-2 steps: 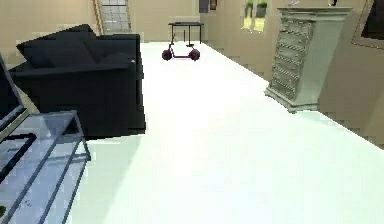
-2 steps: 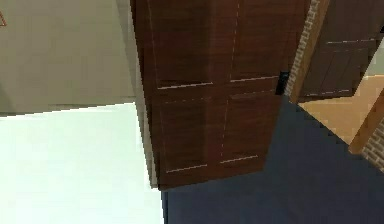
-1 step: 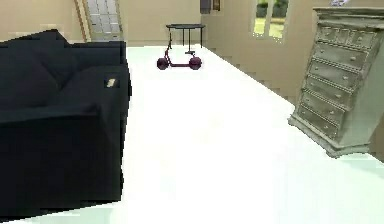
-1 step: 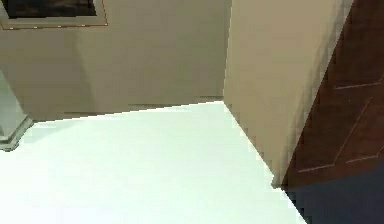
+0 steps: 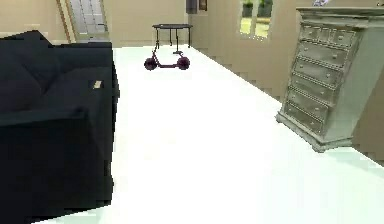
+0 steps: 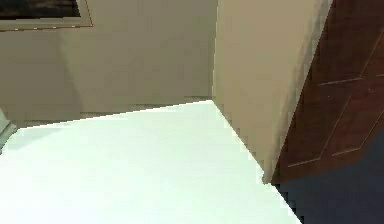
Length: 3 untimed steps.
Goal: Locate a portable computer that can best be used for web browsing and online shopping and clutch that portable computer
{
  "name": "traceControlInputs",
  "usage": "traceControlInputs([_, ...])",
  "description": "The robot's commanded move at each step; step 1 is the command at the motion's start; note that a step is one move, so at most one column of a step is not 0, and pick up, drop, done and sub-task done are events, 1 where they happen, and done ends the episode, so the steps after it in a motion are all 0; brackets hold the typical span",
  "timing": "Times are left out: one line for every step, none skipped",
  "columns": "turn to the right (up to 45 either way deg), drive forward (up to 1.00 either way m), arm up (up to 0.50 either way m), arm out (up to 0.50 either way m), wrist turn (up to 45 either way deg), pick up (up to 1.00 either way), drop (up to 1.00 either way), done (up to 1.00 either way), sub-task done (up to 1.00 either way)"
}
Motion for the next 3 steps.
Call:
traceControlInputs([0.0, 1.0, 0.0, 0.0, 0.0, 0.0, 0.0, 0.0, 0.0])
traceControlInputs([12.0, 0.0, 0.0, 0.0, 0.0, 0.0, 0.0, 0.0, 0.0])
traceControlInputs([0.0, 0.05, 0.0, 0.0, 0.0, 0.0, 0.0, 0.0, 0.0])
